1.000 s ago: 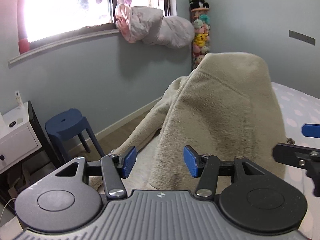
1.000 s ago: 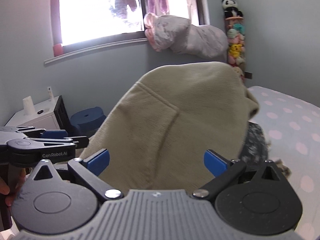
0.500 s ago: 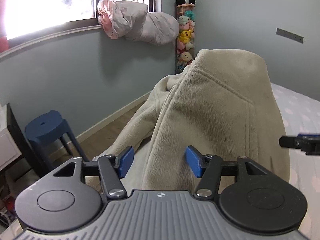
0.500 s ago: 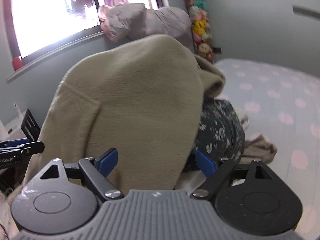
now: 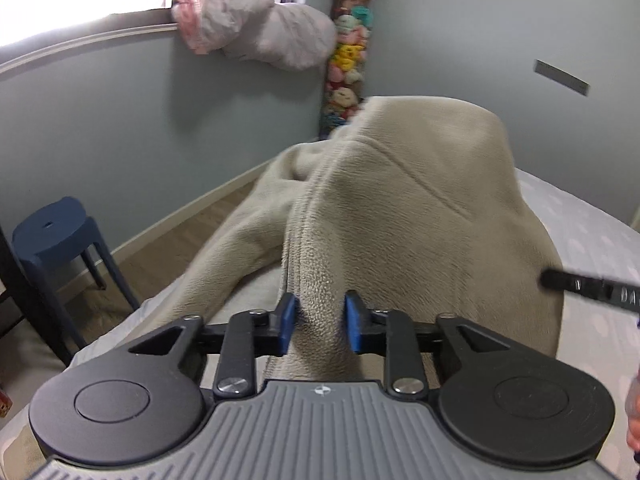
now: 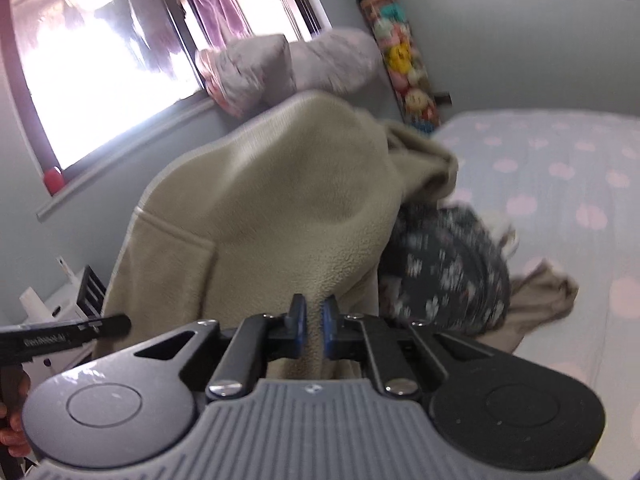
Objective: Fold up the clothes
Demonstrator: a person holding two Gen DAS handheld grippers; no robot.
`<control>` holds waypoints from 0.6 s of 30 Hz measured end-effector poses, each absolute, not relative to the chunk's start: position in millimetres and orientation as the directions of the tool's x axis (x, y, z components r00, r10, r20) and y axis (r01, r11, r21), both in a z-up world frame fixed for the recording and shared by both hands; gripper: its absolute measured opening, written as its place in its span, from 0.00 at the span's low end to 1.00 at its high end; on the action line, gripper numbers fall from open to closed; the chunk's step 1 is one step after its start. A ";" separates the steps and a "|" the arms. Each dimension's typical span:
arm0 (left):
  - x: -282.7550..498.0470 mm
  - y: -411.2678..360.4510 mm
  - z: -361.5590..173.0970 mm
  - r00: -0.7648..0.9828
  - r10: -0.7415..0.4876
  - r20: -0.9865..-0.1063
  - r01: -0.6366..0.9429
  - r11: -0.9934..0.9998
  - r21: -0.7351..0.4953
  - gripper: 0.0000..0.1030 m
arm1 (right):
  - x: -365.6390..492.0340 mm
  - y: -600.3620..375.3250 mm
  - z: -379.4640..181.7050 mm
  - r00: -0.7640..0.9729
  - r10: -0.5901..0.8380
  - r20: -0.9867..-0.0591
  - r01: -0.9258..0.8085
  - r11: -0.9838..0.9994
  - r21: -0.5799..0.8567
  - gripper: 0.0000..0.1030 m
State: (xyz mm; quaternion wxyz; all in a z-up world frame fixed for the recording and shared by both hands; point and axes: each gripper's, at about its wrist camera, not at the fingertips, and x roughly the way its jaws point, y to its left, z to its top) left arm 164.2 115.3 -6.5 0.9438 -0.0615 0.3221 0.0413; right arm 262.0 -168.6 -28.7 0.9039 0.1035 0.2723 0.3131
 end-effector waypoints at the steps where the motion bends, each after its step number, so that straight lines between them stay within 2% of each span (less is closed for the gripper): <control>1: 162.0 107.4 -3.5 0.792 0.009 -0.610 -0.089 0.991 -0.101 0.18 | 258.2 -174.0 -20.5 0.675 0.616 -0.406 -0.516 0.788 0.337 0.09; 4: 154.9 77.9 4.9 0.796 -0.080 -0.599 0.008 0.993 -0.122 0.17 | 250.8 -191.6 3.3 0.729 0.590 -0.348 -0.513 0.806 0.295 0.08; 10: 144.2 21.4 9.1 0.771 -0.228 -0.594 0.162 0.973 -0.163 0.17 | 242.8 -248.0 17.5 0.801 0.497 -0.335 -0.421 0.864 0.275 0.06; 12: 140.5 12.0 4.7 0.762 -0.230 -0.605 0.180 0.973 -0.143 0.18 | 239.6 -263.7 12.2 0.815 0.456 -0.358 -0.382 0.887 0.258 0.00; 14: 139.9 11.9 -2.1 0.753 -0.202 -0.626 0.165 0.979 -0.118 0.20 | 240.3 -272.2 2.7 0.801 0.455 -0.390 -0.372 0.887 0.272 0.00; 16: 138.3 17.6 -5.7 0.743 -0.179 -0.645 0.141 0.984 -0.111 0.28 | 240.9 -280.6 -6.8 0.785 0.455 -0.421 -0.361 0.887 0.286 0.00; 18: 128.7 26.7 -5.5 0.749 -0.169 -0.641 0.118 0.986 -0.121 0.29 | 241.6 -289.1 -16.3 0.767 0.455 -0.452 -0.350 0.888 0.300 0.05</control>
